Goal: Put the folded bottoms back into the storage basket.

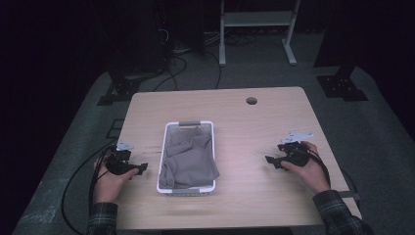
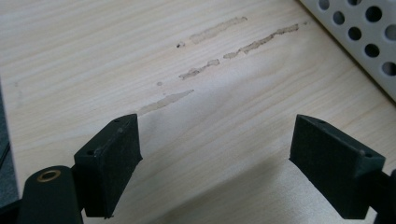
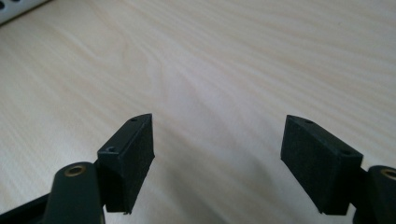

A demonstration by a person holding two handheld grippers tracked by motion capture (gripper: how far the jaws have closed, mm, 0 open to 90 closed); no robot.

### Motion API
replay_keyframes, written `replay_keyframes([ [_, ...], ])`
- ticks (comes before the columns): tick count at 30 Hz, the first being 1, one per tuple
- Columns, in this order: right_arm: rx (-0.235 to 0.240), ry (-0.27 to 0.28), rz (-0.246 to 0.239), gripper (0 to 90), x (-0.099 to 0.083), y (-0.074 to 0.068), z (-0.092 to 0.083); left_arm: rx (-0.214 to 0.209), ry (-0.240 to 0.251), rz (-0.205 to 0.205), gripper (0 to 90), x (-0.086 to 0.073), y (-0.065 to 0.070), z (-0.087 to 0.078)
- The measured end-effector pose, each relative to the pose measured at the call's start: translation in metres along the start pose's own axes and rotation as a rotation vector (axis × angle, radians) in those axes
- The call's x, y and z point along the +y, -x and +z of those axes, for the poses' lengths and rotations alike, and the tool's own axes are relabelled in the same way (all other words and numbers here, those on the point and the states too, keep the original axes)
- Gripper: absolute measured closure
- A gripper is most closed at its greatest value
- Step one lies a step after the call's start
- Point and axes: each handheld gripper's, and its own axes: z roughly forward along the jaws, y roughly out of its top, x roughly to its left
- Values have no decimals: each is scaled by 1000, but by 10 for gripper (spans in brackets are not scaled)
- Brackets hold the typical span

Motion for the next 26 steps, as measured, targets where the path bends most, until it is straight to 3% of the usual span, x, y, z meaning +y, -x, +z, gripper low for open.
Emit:
replay_keyframes([
  [5,0,-27,-3,233,-9,-3,0,-21,-26,0,124,-3,0,9],
  [8,-2,-48,-5,205,-16,-7,2,-37,-4,13,108,-4,1,10],
  [13,-14,-17,-14,182,-21,-9,1,-53,52,35,23,-10,0,14],
  [16,-16,16,-11,173,-26,-8,1,-59,74,40,23,-13,0,14],
  [22,-22,18,-4,164,-28,-7,0,-61,134,38,24,-20,-1,15],
  [26,-25,18,-1,155,-28,-7,0,-64,134,41,25,-20,-1,15],
])
